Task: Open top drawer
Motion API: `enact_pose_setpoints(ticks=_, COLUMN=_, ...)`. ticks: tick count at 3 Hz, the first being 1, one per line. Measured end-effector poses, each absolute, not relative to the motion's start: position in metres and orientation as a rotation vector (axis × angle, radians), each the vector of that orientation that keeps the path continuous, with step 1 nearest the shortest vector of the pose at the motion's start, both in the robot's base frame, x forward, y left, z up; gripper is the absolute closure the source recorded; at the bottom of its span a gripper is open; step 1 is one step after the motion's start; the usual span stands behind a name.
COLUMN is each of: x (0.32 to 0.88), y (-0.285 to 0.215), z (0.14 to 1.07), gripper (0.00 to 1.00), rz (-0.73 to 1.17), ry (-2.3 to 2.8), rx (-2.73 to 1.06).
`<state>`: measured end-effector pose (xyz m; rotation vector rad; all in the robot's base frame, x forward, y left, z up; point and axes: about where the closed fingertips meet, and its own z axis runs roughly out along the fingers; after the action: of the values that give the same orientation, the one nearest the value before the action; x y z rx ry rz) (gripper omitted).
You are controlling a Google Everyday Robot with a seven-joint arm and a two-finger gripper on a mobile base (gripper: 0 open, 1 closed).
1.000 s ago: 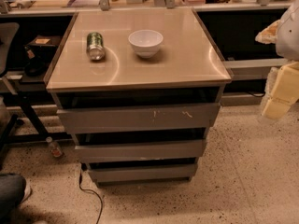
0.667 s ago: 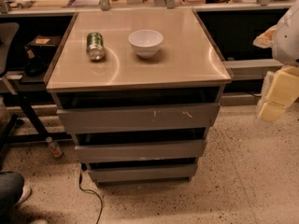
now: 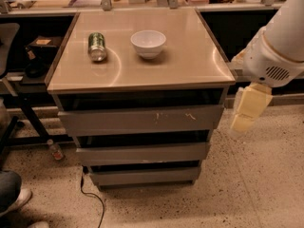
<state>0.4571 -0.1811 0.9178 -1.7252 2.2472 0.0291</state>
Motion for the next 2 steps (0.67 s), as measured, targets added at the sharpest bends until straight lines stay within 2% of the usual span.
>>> enact_pose_setpoints(ticks=2, x=0.457, y=-0.177, z=0.925, gripper=0.0, rz=-0.024, ry=2.227, rx=-1.751)
